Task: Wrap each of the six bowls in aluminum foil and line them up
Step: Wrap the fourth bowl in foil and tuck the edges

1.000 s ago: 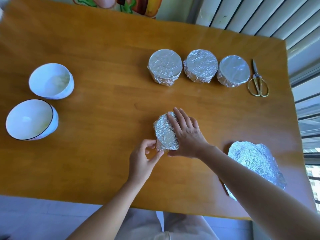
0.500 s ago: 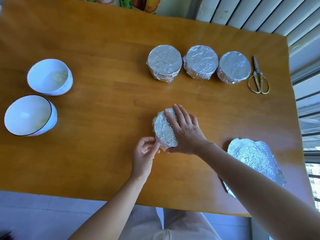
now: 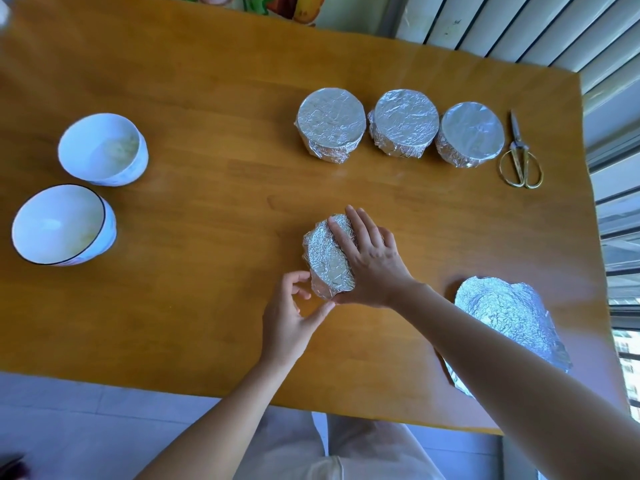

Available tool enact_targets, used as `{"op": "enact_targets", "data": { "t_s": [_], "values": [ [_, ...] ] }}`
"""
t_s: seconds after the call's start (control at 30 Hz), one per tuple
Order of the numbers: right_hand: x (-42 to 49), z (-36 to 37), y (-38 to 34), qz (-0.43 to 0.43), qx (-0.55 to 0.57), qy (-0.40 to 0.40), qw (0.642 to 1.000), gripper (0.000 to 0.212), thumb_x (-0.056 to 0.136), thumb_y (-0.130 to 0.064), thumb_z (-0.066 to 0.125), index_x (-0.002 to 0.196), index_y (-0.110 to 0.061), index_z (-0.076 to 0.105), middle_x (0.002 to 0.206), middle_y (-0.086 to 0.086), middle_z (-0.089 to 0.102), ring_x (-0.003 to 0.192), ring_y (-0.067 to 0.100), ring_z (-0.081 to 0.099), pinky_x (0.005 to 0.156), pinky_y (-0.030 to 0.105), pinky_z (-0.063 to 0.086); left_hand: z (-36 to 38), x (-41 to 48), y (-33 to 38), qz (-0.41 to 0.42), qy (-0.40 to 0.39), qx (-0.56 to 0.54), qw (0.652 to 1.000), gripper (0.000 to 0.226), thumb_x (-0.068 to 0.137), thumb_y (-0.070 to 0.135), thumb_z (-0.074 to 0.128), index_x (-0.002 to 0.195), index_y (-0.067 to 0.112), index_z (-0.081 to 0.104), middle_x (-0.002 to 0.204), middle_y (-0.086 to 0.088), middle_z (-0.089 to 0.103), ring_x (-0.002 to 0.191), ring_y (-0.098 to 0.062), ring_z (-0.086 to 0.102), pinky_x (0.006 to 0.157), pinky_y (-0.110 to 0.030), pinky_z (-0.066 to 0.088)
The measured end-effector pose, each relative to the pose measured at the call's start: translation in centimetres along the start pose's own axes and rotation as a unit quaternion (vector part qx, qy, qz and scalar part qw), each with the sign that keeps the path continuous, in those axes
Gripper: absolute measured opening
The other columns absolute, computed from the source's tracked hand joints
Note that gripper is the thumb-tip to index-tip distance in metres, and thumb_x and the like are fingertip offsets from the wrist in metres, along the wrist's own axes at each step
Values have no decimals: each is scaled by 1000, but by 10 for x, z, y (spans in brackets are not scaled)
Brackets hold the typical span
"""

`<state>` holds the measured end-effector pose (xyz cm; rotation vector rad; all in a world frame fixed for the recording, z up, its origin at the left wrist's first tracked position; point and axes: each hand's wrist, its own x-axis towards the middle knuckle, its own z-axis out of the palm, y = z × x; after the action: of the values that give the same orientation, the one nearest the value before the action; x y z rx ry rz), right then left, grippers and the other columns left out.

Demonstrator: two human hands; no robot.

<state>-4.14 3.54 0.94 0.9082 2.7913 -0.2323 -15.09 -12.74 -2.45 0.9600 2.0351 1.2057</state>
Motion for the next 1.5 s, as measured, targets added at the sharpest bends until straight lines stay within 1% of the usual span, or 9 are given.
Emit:
{"op": "enact_targets", "data": {
  "t_s": [0.13, 0.23, 0.4, 0.73, 0.93, 1.07, 1.2, 1.33, 1.5],
  "values": [
    [0, 1, 0, -1, 1, 4, 1000, 142, 45, -83, 70, 155, -23, 4, 162, 20, 13, 149, 38, 18, 107, 53, 34, 0, 15, 3, -17, 30, -54, 998, 21, 81, 20, 81, 98, 16, 68, 89, 12, 72, 82, -4, 66, 65, -14, 44],
    [0, 2, 0, -2, 5, 10, 1000, 141, 45, -82, 71, 155, -23, 6, 162, 20, 15, 148, 38, 19, 106, 54, 36, -2, 20, 1, -37, 23, -85, 995, 10, 82, 11, 80, 88, 15, 73, 84, 10, 74, 75, -3, 66, 64, -16, 44],
    [0, 2, 0, -2, 5, 15, 1000, 141, 44, -82, 71, 155, -22, 8, 161, 20, 15, 148, 38, 19, 106, 53, 36, 3, 20, 1, -87, 16, -155, 984, 7, 79, 24, 75, 83, 25, 69, 83, 1, 74, 79, -22, 66, 73, -33, 50],
    [-1, 1, -1, 6, 7, 8, 1000, 142, 43, -81, 73, 156, -23, 10, 162, 19, 16, 148, 37, 19, 105, 52, 36, 18, 24, 15, -204, 38, -255, 945, 15, 89, -7, 65, 86, 7, 58, 77, -9, 63, 60, -3, 59, 55, -13, 42],
    [-1, -2, -2, 11, 7, -3, 1000, 139, 47, -79, 72, 156, -24, 6, 163, 18, 11, 150, 36, 13, 108, 53, 33, 10, 25, 9, -154, 56, -148, 975, 20, 83, 9, 77, 79, 20, 60, 77, 1, 66, 68, -15, 59, 68, -33, 48],
    [-1, -4, -2, 9, 6, -12, 1000, 139, 49, -79, 73, 158, -24, 7, 163, 18, 8, 150, 36, 10, 109, 52, 30, 13, 20, 18, -73, 90, 47, 992, 20, 84, 14, 76, 81, 24, 59, 72, 13, 64, 63, -4, 57, 59, -28, 43],
    [0, -3, -2, 13, -1, -13, 1000, 141, 46, -80, 73, 157, -23, 8, 163, 18, 10, 150, 36, 12, 108, 52, 32, 18, 17, 22, -76, 110, 90, 987, 13, 86, 13, 73, 86, 20, 63, 76, 12, 66, 63, -9, 59, 60, -28, 43],
    [-1, -4, -2, 11, -1, -15, 1000, 140, 47, -81, 72, 158, -23, 8, 163, 18, 10, 150, 36, 12, 108, 52, 32, 19, 21, 19, -179, 97, -42, 978, 13, 84, 10, 75, 80, 17, 65, 72, 2, 70, 66, -16, 66, 62, -31, 51],
    [-1, -4, -3, 12, 0, -12, 1000, 140, 46, -80, 73, 157, -22, 10, 163, 19, 12, 150, 37, 14, 107, 52, 33, 14, 25, 23, -255, 71, -214, 940, 8, 90, 0, 66, 94, -6, 68, 83, -26, 71, 63, -16, 63, 55, -22, 51]
  ]
}}
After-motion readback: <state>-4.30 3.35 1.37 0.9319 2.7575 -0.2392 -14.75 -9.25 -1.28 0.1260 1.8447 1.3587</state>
